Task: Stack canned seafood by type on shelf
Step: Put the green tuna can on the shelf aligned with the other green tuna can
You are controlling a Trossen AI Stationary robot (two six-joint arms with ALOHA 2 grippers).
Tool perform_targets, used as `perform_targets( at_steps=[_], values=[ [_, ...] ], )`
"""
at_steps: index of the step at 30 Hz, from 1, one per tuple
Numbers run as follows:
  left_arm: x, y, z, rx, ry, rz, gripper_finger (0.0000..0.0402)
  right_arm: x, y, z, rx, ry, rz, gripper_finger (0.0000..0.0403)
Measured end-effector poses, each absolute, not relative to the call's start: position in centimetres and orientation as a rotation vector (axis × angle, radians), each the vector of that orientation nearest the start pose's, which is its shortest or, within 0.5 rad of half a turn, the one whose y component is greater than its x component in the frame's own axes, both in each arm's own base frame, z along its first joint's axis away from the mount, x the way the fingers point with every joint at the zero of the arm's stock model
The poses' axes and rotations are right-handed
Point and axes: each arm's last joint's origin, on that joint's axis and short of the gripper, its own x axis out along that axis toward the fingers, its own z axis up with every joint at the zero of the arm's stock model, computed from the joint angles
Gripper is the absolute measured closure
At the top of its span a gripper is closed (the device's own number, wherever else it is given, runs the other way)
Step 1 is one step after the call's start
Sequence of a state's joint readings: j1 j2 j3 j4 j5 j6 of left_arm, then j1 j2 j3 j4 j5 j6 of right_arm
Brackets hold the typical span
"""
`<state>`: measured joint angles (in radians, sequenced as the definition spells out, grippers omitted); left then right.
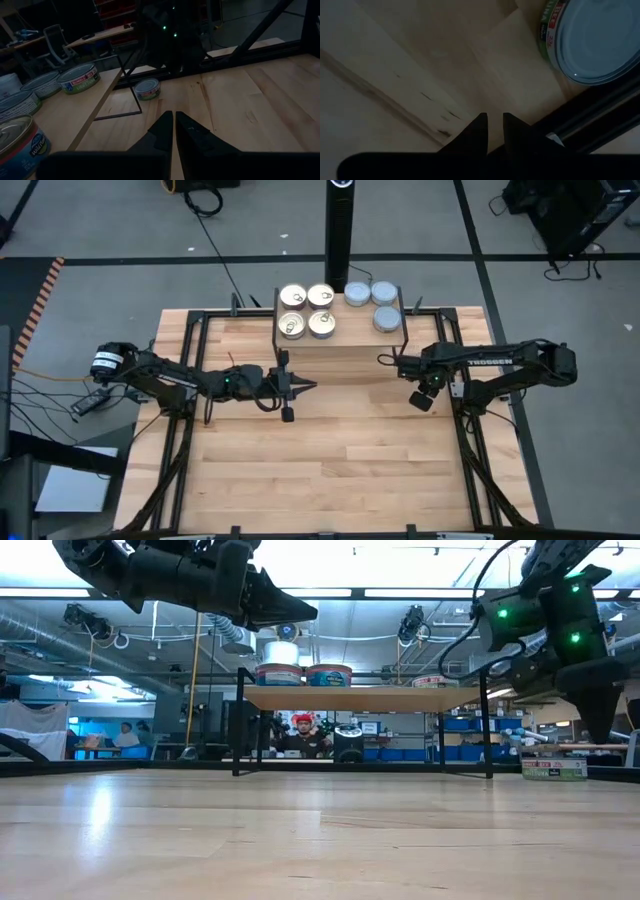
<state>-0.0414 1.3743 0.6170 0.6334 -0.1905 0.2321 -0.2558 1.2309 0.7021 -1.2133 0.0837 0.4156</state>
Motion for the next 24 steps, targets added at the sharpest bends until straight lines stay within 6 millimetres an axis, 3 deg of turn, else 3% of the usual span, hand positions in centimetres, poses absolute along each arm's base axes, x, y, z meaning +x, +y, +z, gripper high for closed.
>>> perform_targets(
  at_steps=[24],
  values=[
    [28.28, -0.63, 22.34, 0.247, 0.164, 0.131, 0.0376, 15.05, -3.65, 19.08, 0.511, 1.600, -0.663, 0.0332]
  ],
)
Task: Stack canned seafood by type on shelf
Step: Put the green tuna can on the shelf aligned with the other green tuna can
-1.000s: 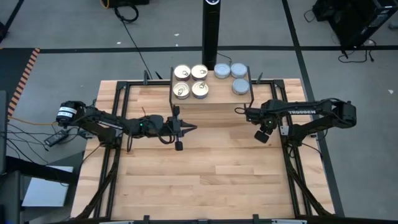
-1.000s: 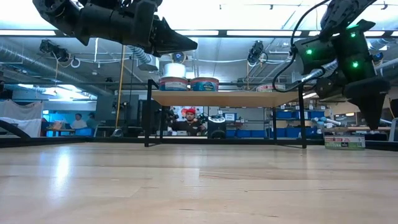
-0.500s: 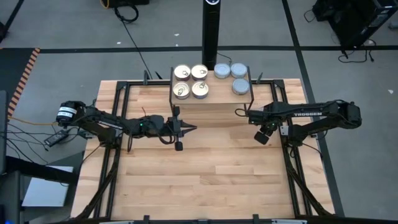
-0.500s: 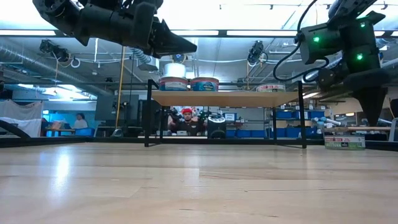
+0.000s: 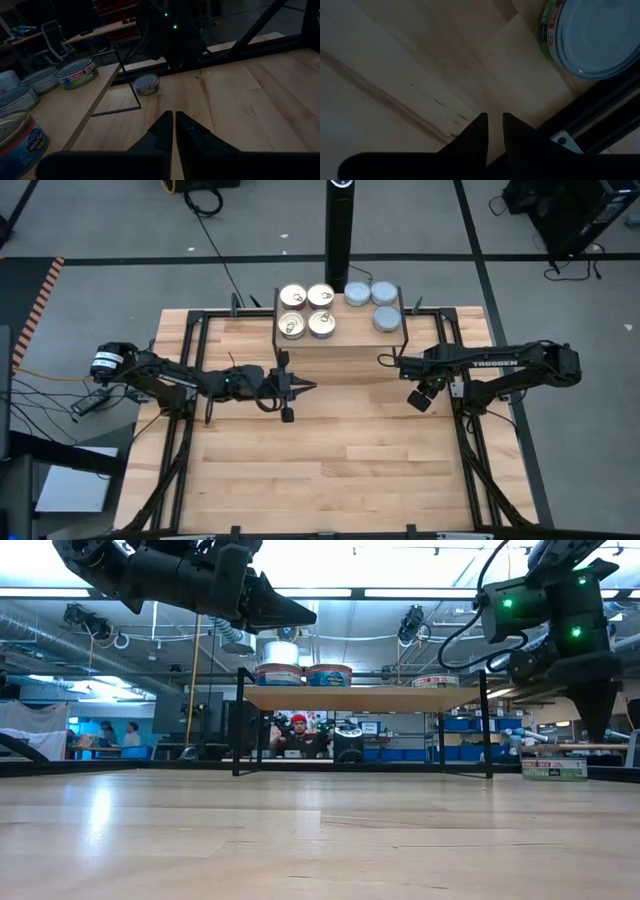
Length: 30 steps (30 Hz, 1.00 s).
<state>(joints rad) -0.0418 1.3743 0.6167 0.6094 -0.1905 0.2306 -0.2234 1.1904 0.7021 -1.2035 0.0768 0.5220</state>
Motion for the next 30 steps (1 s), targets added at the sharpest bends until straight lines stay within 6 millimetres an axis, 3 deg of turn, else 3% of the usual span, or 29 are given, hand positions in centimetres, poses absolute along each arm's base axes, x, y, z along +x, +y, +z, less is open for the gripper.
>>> perform_targets(
  at_steps=[21, 30],
  values=[
    [28.28, -0.63, 22.34, 0.247, 0.164, 0.131, 0.0376, 15.44, -3.84, 19.04, 0.483, 1.551, -0.681, 0.0331],
    [28.28, -0.63, 22.34, 0.247, 0.164, 0.131, 0.0376, 15.54, -3.90, 19.04, 0.471, 1.540, -0.681, 0.0303]
  ],
)
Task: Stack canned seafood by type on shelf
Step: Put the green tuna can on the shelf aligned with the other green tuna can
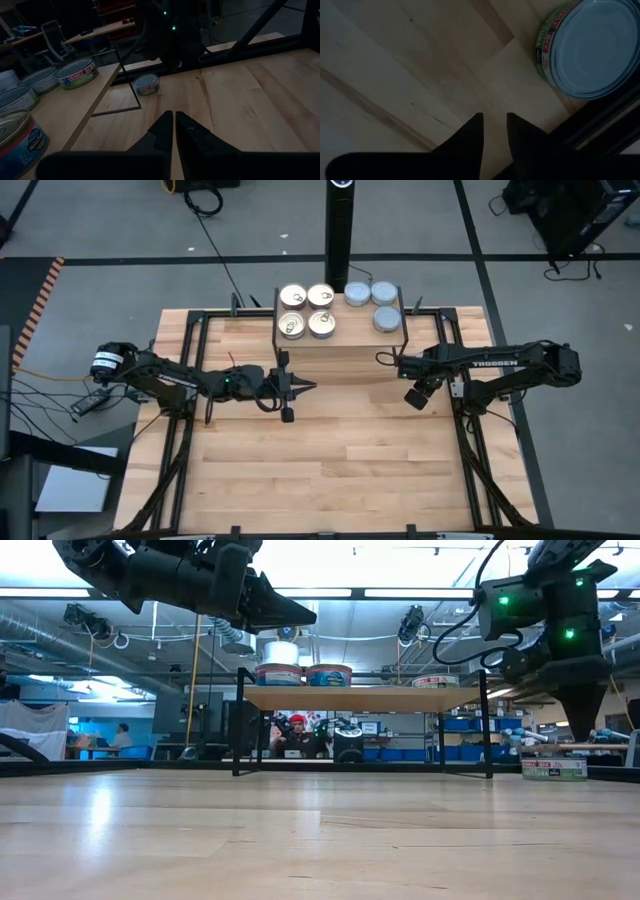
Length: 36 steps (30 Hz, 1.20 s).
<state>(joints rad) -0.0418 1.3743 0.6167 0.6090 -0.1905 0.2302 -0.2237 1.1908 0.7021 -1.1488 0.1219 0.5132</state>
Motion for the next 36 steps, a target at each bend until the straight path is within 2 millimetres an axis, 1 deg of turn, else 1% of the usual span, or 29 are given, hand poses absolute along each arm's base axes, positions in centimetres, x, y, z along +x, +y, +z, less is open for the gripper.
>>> perform_targets(
  at_steps=[9, 16, 22, 27, 32, 36],
  values=[
    [28.3, -0.6, 22.3, 0.247, 0.164, 0.131, 0.0376, 15.6, -3.9, 19.0, 0.449, 1.538, -0.683, 0.0272],
    [28.3, -0.6, 22.3, 0.247, 0.164, 0.131, 0.0376, 15.7, -4.2, 19.1, 0.395, 1.509, -0.720, 0.0269],
    [28.3, -0.6, 22.3, 0.247, 0.166, 0.131, 0.0376, 15.8, -4.3, 19.1, 0.370, 1.506, -0.695, 0.0266],
    [28.3, -0.6, 22.3, 0.248, 0.165, 0.131, 0.0376, 16.0, -5.0, 19.0, 0.363, 1.478, -0.693, 0.0265],
    [28.3, -0.6, 22.3, 0.249, 0.164, 0.131, 0.0376, 15.6, -6.0, 19.0, 0.360, 1.486, -0.723, 0.0264],
    [28.3, -0.6, 22.3, 0.249, 0.165, 0.131, 0.0376, 15.4, -6.6, 18.6, 0.393, 1.503, -0.727, 0.0264]
  ],
)
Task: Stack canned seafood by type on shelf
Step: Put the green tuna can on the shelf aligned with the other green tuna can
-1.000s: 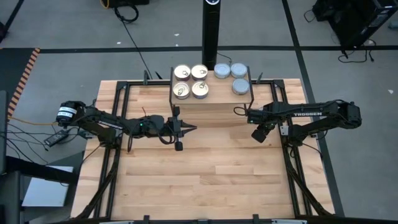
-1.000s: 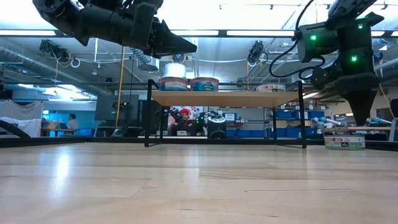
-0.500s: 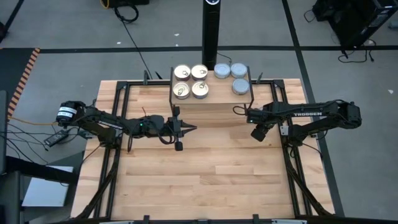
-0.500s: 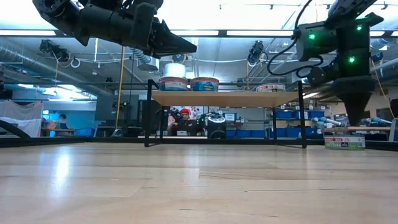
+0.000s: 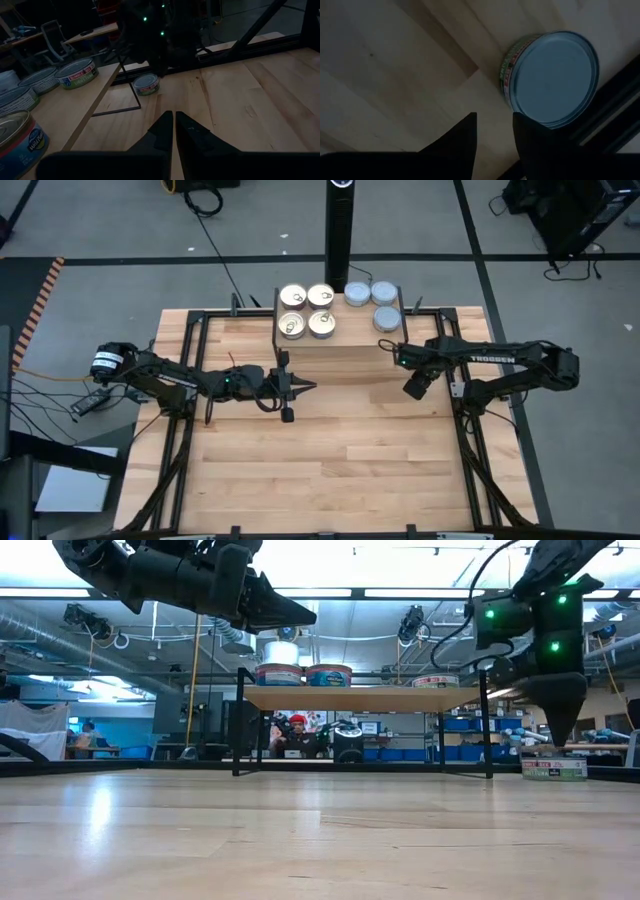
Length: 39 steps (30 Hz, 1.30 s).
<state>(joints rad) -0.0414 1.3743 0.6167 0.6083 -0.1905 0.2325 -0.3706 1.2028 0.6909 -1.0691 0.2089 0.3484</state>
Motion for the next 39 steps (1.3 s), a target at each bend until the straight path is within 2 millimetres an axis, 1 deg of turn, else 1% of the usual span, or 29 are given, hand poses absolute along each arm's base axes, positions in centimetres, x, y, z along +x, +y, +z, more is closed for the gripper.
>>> perform_targets(
  at_steps=[5, 10, 18, 34, 39],
  values=[
    [28.3, -0.6, 22.3, 0.250, 0.166, 0.131, 0.0376, 15.7, -7.2, 17.6, 0.411, 1.568, -0.747, 0.0265],
    [28.3, -0.6, 22.3, 0.250, 0.166, 0.131, 0.0376, 15.9, -7.7, 16.5, 0.400, 1.636, -0.823, 0.0265],
    [28.3, -0.6, 22.3, 0.251, 0.166, 0.131, 0.0376, 15.9, -8.2, 15.8, 0.411, 1.684, -0.851, 0.0266],
    [28.3, -0.6, 22.3, 0.251, 0.166, 0.131, 0.0376, 15.9, -8.3, 15.8, 0.411, 1.677, -0.865, 0.0274],
    [28.3, -0.6, 22.3, 0.251, 0.166, 0.131, 0.0376, 16.6, -8.6, 15.6, 0.414, 1.601, -0.857, 0.0274]
  ],
)
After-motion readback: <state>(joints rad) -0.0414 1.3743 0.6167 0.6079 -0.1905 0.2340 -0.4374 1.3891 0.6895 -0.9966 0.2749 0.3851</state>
